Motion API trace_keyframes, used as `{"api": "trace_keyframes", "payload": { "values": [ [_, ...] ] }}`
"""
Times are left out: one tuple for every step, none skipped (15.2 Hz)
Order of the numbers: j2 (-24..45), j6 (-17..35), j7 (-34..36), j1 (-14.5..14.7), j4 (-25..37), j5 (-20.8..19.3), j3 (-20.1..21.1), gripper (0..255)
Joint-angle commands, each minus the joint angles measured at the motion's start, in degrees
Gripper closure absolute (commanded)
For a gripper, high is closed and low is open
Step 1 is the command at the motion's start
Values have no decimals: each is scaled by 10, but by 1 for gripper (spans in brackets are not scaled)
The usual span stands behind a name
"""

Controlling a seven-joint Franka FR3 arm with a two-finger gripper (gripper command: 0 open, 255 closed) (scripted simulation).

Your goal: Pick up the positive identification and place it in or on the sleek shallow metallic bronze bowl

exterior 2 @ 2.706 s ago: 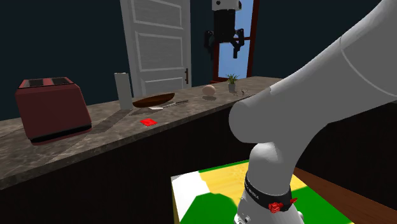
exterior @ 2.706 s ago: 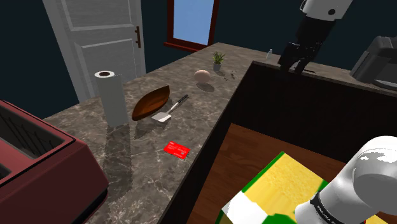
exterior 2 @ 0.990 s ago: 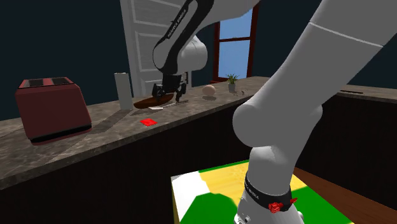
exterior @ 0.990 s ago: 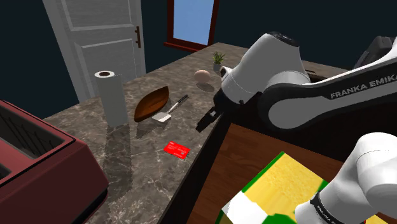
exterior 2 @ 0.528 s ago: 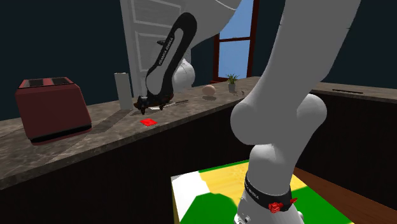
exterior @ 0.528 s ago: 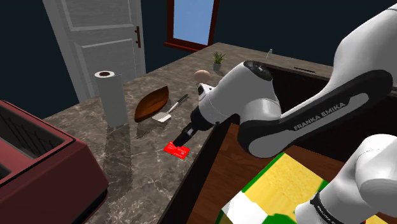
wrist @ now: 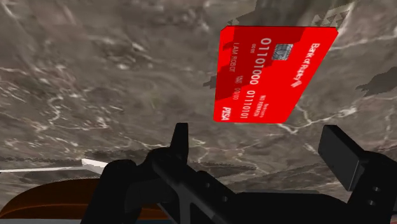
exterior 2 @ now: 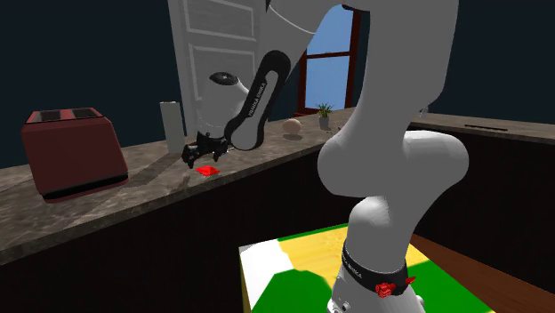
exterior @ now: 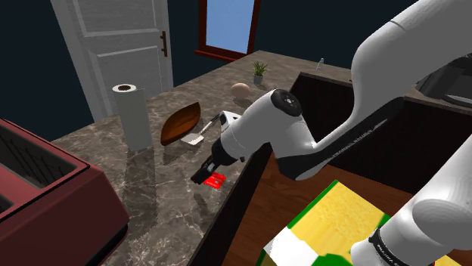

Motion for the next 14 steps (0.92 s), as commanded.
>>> {"api": "trace_keyframes", "payload": {
  "values": [
    [34,-6,90,21,29,-111,-30,0],
    [34,-6,89,25,29,-109,-34,0],
    [34,-6,89,25,29,-109,-34,0],
    [34,-6,89,25,29,-109,-34,0],
    [34,-6,89,25,29,-109,-34,0],
    [34,-6,89,25,29,-109,-34,0],
    [34,-6,89,25,29,-109,-34,0],
    [34,-6,89,25,29,-109,-34,0],
    [34,-6,89,25,29,-109,-34,0],
    [34,-6,89,25,29,-109,-34,255],
    [34,-6,89,25,29,-109,-34,255],
    [34,-5,91,25,28,-111,-35,255],
    [34,-6,90,26,29,-109,-34,255],
    [33,-6,87,25,28,-106,-33,255]
  ]
}}
